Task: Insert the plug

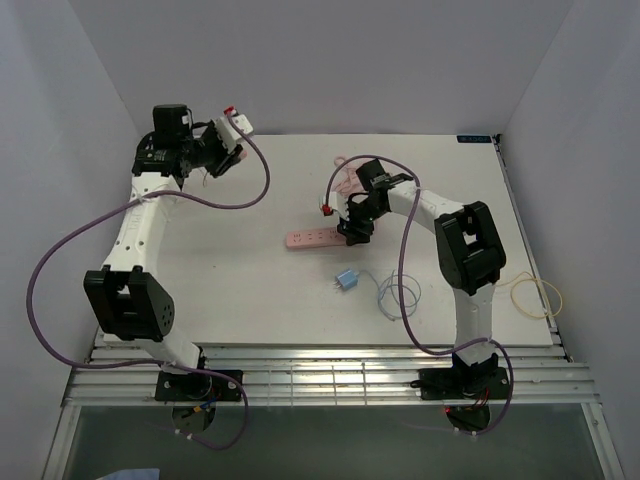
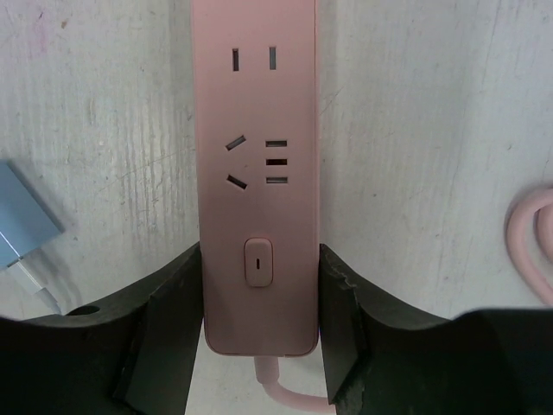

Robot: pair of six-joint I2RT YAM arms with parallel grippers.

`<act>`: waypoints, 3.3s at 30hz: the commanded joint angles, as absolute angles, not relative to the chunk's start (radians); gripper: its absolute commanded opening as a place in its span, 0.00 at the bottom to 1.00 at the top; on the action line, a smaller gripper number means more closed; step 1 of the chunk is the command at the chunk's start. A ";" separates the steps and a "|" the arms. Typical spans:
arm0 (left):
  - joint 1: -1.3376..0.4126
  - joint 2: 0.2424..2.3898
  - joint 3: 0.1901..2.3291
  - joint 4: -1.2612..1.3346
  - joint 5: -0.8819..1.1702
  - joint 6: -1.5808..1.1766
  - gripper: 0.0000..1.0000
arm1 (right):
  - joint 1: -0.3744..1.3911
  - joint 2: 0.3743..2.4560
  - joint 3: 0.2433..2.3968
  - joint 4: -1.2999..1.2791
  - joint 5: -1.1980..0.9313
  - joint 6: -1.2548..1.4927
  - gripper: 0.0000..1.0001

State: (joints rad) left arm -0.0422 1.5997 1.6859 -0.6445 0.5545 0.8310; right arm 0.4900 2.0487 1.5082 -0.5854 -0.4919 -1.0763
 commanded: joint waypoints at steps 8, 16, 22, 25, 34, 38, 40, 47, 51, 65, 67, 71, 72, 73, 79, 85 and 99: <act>-0.109 1.647 1.480 -0.684 0.868 1.043 0.00 | 0.486 2.160 1.670 -0.739 -0.577 -1.074 0.18; -0.201 1.706 1.373 -0.701 0.850 1.198 0.00 | 0.489 2.207 1.709 -0.818 -0.580 -1.086 0.21; -0.235 1.830 1.451 -0.781 0.856 1.224 0.00 | 0.489 2.226 1.717 -0.807 -0.577 -1.081 0.22; -0.248 1.876 1.480 -0.813 0.838 1.241 0.00 | 0.489 2.232 1.713 -0.805 -0.577 -1.089 0.22; -0.267 1.908 1.551 -0.884 0.804 1.304 0.00 | 0.489 2.233 1.697 -0.805 -0.578 -1.100 0.21; -0.299 1.919 1.560 -0.902 0.749 1.319 0.00 | 0.499 2.229 1.687 -0.799 -0.554 -1.111 0.18; -0.311 1.922 1.557 -0.928 0.709 1.330 0.00 | 0.503 2.229 1.690 -0.799 -0.558 -1.114 0.18; -0.325 1.921 1.566 -0.928 0.706 1.319 0.00 | 0.512 2.229 1.697 -0.793 -0.558 -1.117 0.17; -0.330 1.924 1.560 -0.919 0.681 1.321 0.00 | 0.518 2.233 1.690 -0.795 -0.554 -1.118 0.17; -0.356 1.933 1.546 -0.871 0.617 1.321 0.00 | 0.523 2.233 1.684 -0.785 -0.546 -1.117 0.16; -0.360 1.936 1.543 -0.867 0.603 1.324 0.00 | 0.523 2.232 1.683 -0.785 -0.546 -1.118 0.16; -0.382 1.942 1.534 -0.885 0.574 1.345 0.00 | 0.523 2.232 1.684 -0.785 -0.540 -1.118 0.15; -0.387 1.944 1.531 -0.885 0.560 1.345 0.00 | 0.523 2.230 1.686 -0.785 -0.538 -1.118 0.15; -0.394 1.945 1.526 -0.882 0.548 1.345 0.00 | 0.523 2.232 1.686 -0.785 -0.541 -1.120 0.15; -0.406 1.965 1.516 -0.864 0.532 1.338 0.00 | 0.525 2.233 1.681 -0.785 -0.542 -1.126 0.15; -0.437 1.977 1.497 -0.850 0.519 1.322 0.00 | 0.526 2.227 1.669 -0.784 -0.541 -1.132 0.14; -0.420 2.011 1.454 -0.788 0.500 1.241 0.00 | 0.525 2.221 1.652 -0.779 -0.535 -1.134 0.12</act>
